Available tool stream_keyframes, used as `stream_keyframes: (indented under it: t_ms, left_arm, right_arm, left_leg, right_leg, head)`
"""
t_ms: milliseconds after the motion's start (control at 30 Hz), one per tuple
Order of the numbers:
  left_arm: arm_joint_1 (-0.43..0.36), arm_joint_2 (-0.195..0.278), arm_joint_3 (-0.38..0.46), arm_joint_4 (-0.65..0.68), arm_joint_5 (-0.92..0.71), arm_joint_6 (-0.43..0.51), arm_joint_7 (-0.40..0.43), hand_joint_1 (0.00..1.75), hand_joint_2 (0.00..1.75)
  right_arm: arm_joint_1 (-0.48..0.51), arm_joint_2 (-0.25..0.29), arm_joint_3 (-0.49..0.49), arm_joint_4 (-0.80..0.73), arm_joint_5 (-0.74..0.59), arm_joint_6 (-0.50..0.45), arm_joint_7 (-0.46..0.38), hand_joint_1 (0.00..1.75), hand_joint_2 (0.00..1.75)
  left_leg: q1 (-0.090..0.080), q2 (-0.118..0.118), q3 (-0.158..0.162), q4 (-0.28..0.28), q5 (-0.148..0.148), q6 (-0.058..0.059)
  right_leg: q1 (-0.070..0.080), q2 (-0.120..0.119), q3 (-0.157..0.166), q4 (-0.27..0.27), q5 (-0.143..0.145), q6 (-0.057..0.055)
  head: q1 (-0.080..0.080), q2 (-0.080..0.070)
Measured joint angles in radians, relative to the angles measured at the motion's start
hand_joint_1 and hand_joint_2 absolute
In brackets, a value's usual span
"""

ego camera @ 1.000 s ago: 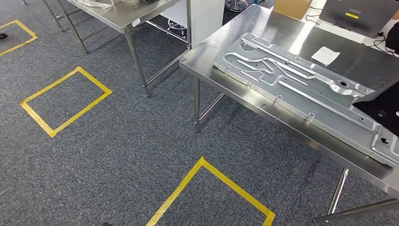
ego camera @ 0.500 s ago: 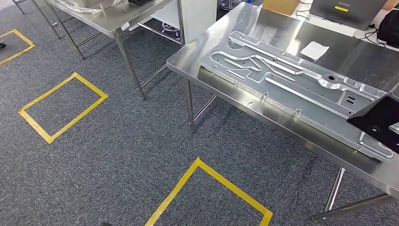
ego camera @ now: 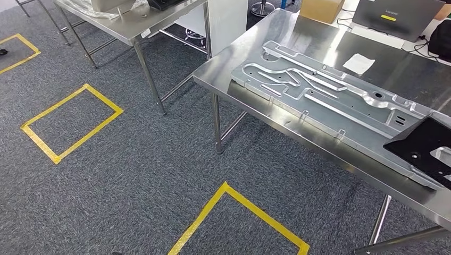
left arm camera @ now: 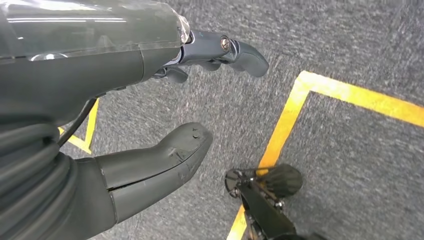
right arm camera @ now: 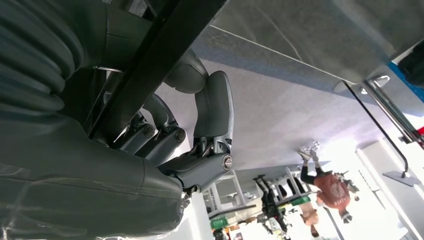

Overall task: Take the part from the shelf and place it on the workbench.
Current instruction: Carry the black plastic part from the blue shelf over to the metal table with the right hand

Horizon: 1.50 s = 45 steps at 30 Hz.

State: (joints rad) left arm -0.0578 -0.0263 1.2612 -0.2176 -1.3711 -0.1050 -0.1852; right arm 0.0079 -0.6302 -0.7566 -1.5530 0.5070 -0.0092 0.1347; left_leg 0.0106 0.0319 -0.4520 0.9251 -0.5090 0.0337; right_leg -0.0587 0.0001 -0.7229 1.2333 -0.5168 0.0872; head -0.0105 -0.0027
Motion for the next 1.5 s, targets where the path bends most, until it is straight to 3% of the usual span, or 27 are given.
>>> stream_keyframes:
  t_ms: [67,100,167,233,267,300,367,433,500,533,567,633,667,700,733,800,867,967,1000,1033,1133,1200,1267,1333,1367,1433,1500]
  left_arm:
    - [0.003,-0.001,0.000,0.000,0.000,-0.001,0.002,0.00,1.75]
    - [0.003,0.001,0.000,0.000,0.000,-0.001,0.002,0.00,1.75]
    - [0.000,0.004,0.001,0.000,0.000,-0.003,0.002,0.00,1.75]
    - [-0.003,0.003,0.000,0.000,-0.001,-0.004,0.001,0.00,1.75]
    - [-0.004,0.001,0.000,0.000,-0.001,-0.004,0.001,0.00,1.75]
    - [-0.007,-0.001,0.000,0.000,-0.001,-0.004,0.000,0.00,1.75]
    - [-0.011,-0.002,0.000,0.000,-0.002,-0.004,-0.001,0.00,1.75]
    - [-0.008,-0.002,0.000,0.000,-0.001,-0.006,-0.002,0.00,1.75]
    - [-0.001,-0.002,0.001,0.000,0.000,-0.009,-0.005,0.00,1.75]
    - [0.001,-0.002,0.001,0.000,0.002,-0.011,-0.006,0.00,1.75]
    - [0.003,-0.002,0.002,0.000,0.002,-0.012,-0.008,0.00,1.75]
    - [0.006,0.004,0.004,0.000,0.006,-0.014,-0.013,0.00,1.75]
    - [0.010,0.008,0.005,0.000,0.006,-0.014,-0.016,0.00,1.75]
    - [0.012,0.011,0.005,0.000,0.007,-0.015,-0.019,0.00,1.75]
    - [0.014,0.013,0.006,0.000,0.008,-0.015,-0.021,0.00,1.75]
    - [0.008,0.011,0.006,0.000,0.010,-0.016,-0.026,0.00,1.75]
    - [-0.001,0.008,0.006,0.000,0.012,-0.017,-0.030,0.00,1.75]
    - [-0.004,0.003,0.006,0.000,0.016,-0.017,-0.031,0.00,1.75]
    - [-0.003,0.001,0.006,0.000,0.017,-0.017,-0.031,0.00,1.75]
    - [-0.002,-0.002,0.007,0.000,0.017,-0.017,-0.031,0.00,1.75]
    - [-0.001,-0.003,0.007,0.000,0.018,-0.015,-0.032,0.00,1.75]
    - [-0.002,-0.002,0.009,0.000,0.018,-0.010,-0.033,0.00,1.75]
    - [-0.001,-0.001,0.011,0.000,0.016,-0.006,-0.034,0.00,1.75]
    - [-0.001,-0.002,0.011,0.000,0.009,-0.004,-0.034,0.00,1.75]
    - [-0.002,-0.002,0.011,0.000,0.004,-0.005,-0.036,0.00,1.75]
    - [-0.009,-0.002,0.011,0.000,-0.007,-0.010,-0.043,0.00,1.75]
    - [-0.018,-0.004,0.010,0.000,-0.016,-0.017,-0.052,0.00,1.75]
  right_arm:
    - [0.001,0.003,0.000,0.001,0.001,0.000,0.000,1.75,1.75]
    - [0.000,0.007,0.000,0.003,0.001,0.000,0.000,1.75,1.75]
    - [0.003,0.015,0.002,0.008,0.002,0.001,0.001,1.75,1.75]
    - [0.007,0.016,0.004,0.009,0.005,0.002,0.001,1.75,1.75]
    - [0.008,0.012,0.004,0.007,0.007,0.002,0.001,1.75,1.75]
    - [0.005,0.008,0.003,0.005,0.009,0.002,0.001,1.75,1.75]
    - [-0.001,0.001,0.003,0.001,0.011,0.000,0.000,1.75,1.75]
    - [-0.003,0.001,0.003,0.000,0.013,0.000,0.000,1.75,1.75]
    - [0.002,0.003,0.003,0.001,0.013,0.000,0.000,1.75,1.75]
    - [0.003,0.004,0.003,0.001,0.014,0.000,0.000,1.75,1.75]
    - [0.006,0.005,0.003,0.001,0.015,0.000,0.000,1.75,1.75]
    - [0.013,0.014,0.003,0.004,0.016,0.003,0.000,1.75,1.75]
    - [0.018,0.020,0.004,0.006,0.016,0.005,0.000,1.75,1.75]
    - [0.023,0.025,0.004,0.007,0.017,0.006,0.000,1.75,1.75]
    - [0.026,0.026,0.004,0.007,0.017,0.008,0.000,1.75,1.75]
    - [0.030,0.017,0.002,0.003,0.018,0.008,0.000,1.75,1.75]
    - [0.028,0.008,0.000,-0.001,0.018,0.008,-0.001,1.75,1.75]
    - [0.029,0.008,-0.001,-0.002,0.018,0.009,-0.001,1.75,1.75]
    - [0.032,0.009,-0.001,-0.001,0.019,0.009,-0.001,1.75,1.75]
    - [0.034,0.009,-0.002,-0.001,0.019,0.009,0.000,1.75,1.75]
    - [0.035,0.011,-0.003,-0.001,0.022,0.010,-0.001,1.75,1.75]
    - [0.036,0.013,-0.005,-0.002,0.033,0.015,-0.003,1.75,1.75]
    - [0.032,0.014,-0.003,-0.003,0.062,0.022,-0.004,1.75,1.75]
    - [0.004,0.017,0.020,0.000,0.126,0.023,-0.004,1.75,1.75]
    - [-0.023,0.022,0.047,0.003,0.173,0.017,-0.002,1.75,1.75]
    - [-0.100,0.049,0.142,0.017,0.295,-0.003,0.012,1.75,1.75]
    - [-0.183,0.097,0.273,0.047,0.405,-0.037,0.039,1.75,1.75]
  left_leg:
    - [0.012,0.001,0.023,0.009,-0.022,-0.022]
    - [0.017,0.001,0.034,0.016,-0.036,-0.034]
    - [0.019,0.004,0.046,0.028,-0.063,-0.054]
    - [0.024,0.005,0.051,0.043,-0.075,-0.068]
    - [0.027,0.003,0.042,0.070,-0.068,-0.072]
    - [0.030,-0.001,0.017,0.122,-0.051,-0.073]
    - [0.028,-0.011,-0.082,0.274,-0.035,-0.067]
    - [0.016,-0.015,-0.190,0.386,-0.094,-0.053]
    - [-0.006,-0.019,-0.257,0.392,-0.167,-0.034]
    - [-0.020,-0.022,-0.273,0.356,-0.170,-0.018]
    - [-0.036,-0.025,-0.280,0.298,-0.135,0.003]
    - [-0.070,-0.044,-0.277,0.155,0.041,0.053]
    - [-0.081,-0.057,-0.272,0.108,0.126,0.069]
    - [-0.085,-0.067,-0.267,0.082,0.183,0.076]
    - [-0.085,-0.073,-0.262,0.078,0.201,0.074]
    - [-0.080,-0.066,-0.247,0.069,0.194,0.066]
    - [-0.073,-0.061,-0.223,0.048,0.184,0.062]
    - [-0.066,-0.059,-0.201,0.041,0.166,0.057]
    - [-0.064,-0.059,-0.196,0.043,0.159,0.055]
    - [-0.063,-0.059,-0.192,0.046,0.153,0.052]
    - [-0.057,-0.060,-0.182,0.070,0.129,0.038]
    - [-0.057,-0.062,-0.183,0.088,0.116,0.029]
    - [-0.060,-0.062,-0.186,0.095,0.108,0.040]
    - [-0.061,-0.058,-0.188,0.094,0.104,0.056]
    - [-0.060,-0.055,-0.188,0.093,0.105,0.057]
    - [-0.056,-0.045,-0.187,0.092,0.107,0.047]
    - [-0.050,-0.035,-0.184,0.091,0.108,0.029]
  right_leg:
    - [-0.017,-0.009,0.046,-0.112,0.069,0.019]
    - [-0.018,-0.015,0.063,-0.161,0.089,0.026]
    - [-0.009,-0.024,0.071,-0.186,0.090,0.003]
    - [0.000,-0.018,0.073,-0.172,0.067,-0.038]
    - [0.001,-0.013,0.079,-0.168,0.057,-0.049]
    - [0.003,-0.009,0.090,-0.167,0.046,-0.058]
    - [0.008,-0.002,0.121,-0.175,0.027,-0.070]
    - [0.014,0.002,0.165,-0.191,0.007,-0.075]
    - [0.019,0.008,0.213,-0.209,-0.012,-0.078]
    - [0.021,0.012,0.235,-0.218,-0.021,-0.079]
    - [0.023,0.016,0.255,-0.226,-0.032,-0.079]
    - [0.028,0.024,0.284,-0.239,-0.052,-0.078]
    - [0.031,0.030,0.293,-0.243,-0.061,-0.075]
    - [0.034,0.035,0.301,-0.247,-0.071,-0.071]
    - [0.036,0.041,0.308,-0.251,-0.080,-0.065]
    - [0.036,0.039,0.322,-0.257,-0.097,-0.057]
    - [0.038,0.022,0.302,-0.204,-0.131,-0.053]
    - [0.040,0.011,0.174,-0.014,-0.193,-0.043]
    - [0.038,0.010,0.138,0.019,-0.186,-0.038]
    - [0.036,0.010,0.119,0.017,-0.157,-0.031]
    - [0.026,0.006,0.148,-0.137,-0.022,-0.010]
    - [0.027,0.007,0.167,-0.197,0.009,-0.024]
    - [0.031,0.010,0.169,-0.202,0.010,-0.048]
    - [0.035,0.013,0.170,-0.202,0.011,-0.056]
    - [0.038,0.016,0.170,-0.202,0.013,-0.060]
    - [0.044,0.025,0.169,-0.203,0.016,-0.068]
    - [0.050,0.036,0.169,-0.203,0.019,-0.073]
  head:
    - [0.001,0.000]
    - [0.005,0.000]
    - [0.009,0.000]
    - [0.007,0.000]
    - [0.004,0.000]
    - [0.001,0.000]
    - [-0.006,0.000]
    - [-0.010,0.000]
    - [-0.011,0.000]
    - [-0.011,0.000]
    - [-0.012,0.000]
    - [-0.013,0.000]
    - [-0.013,0.000]
    - [-0.014,0.000]
    - [-0.014,0.000]
    - [-0.017,0.000]
    - [-0.017,0.000]
    - [-0.015,0.000]
    - [-0.014,0.000]
    - [-0.015,0.000]
    - [-0.013,0.000]
    - [-0.011,0.000]
    - [-0.011,0.000]
    - [-0.012,0.000]
    - [-0.012,0.000]
    - [-0.012,0.000]
    - [-0.012,0.000]
